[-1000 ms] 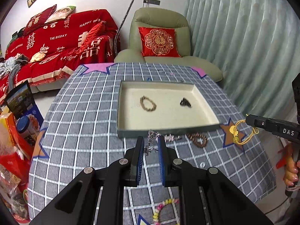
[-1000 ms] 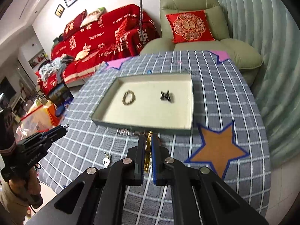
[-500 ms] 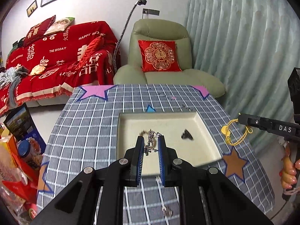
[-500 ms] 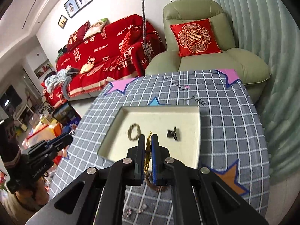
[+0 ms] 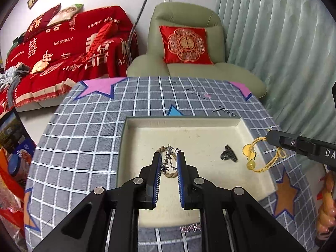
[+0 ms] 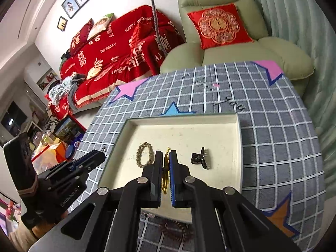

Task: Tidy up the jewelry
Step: 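Carry both items into the tray and open both tools, then withdraw both tools from the tray toward the remaining jewelry, then grasp the brown coiled bead bracelet with the right tool while the left tool grasps the pink heart pendant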

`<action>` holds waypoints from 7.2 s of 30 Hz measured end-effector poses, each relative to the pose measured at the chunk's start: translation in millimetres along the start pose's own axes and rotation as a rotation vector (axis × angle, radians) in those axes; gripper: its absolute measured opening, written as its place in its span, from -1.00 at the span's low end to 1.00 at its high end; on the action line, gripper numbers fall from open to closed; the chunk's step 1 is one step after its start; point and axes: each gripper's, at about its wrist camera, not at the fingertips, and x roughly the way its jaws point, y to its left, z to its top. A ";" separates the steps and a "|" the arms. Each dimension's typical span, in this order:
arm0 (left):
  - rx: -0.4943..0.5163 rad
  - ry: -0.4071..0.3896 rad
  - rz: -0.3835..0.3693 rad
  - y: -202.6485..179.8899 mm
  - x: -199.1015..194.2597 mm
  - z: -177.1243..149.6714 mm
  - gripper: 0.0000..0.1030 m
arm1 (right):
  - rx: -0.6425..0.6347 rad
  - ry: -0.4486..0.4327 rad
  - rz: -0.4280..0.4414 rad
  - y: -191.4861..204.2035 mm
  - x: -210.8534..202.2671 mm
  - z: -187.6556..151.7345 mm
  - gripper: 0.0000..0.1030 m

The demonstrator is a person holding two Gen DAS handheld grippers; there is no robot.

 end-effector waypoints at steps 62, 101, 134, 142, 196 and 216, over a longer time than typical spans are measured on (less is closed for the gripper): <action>0.043 0.026 0.139 -18.5 43.7 -16.8 1.00 | 0.126 0.026 -0.044 -46.8 32.0 -27.1 0.11; 0.021 -0.009 0.131 -26.9 -100.3 -115.3 1.00 | 0.075 -0.068 -0.047 -13.3 -70.9 -108.3 0.73; -0.044 0.092 0.110 -4.8 -89.2 -153.5 1.00 | -0.022 0.123 -0.119 -15.4 -46.2 -149.1 0.73; -0.050 0.119 0.099 -0.6 -74.9 -157.9 1.00 | 0.022 0.162 -0.114 -28.5 -35.1 -151.1 0.73; 0.090 0.181 -0.028 -31.5 -35.7 -158.7 -0.48 | -0.104 0.149 -0.211 -6.3 19.1 -134.3 -0.75; 0.061 -0.010 -0.026 -18.3 -110.7 -103.9 -0.48 | -0.080 0.049 -0.137 -2.7 -71.2 -114.6 -0.75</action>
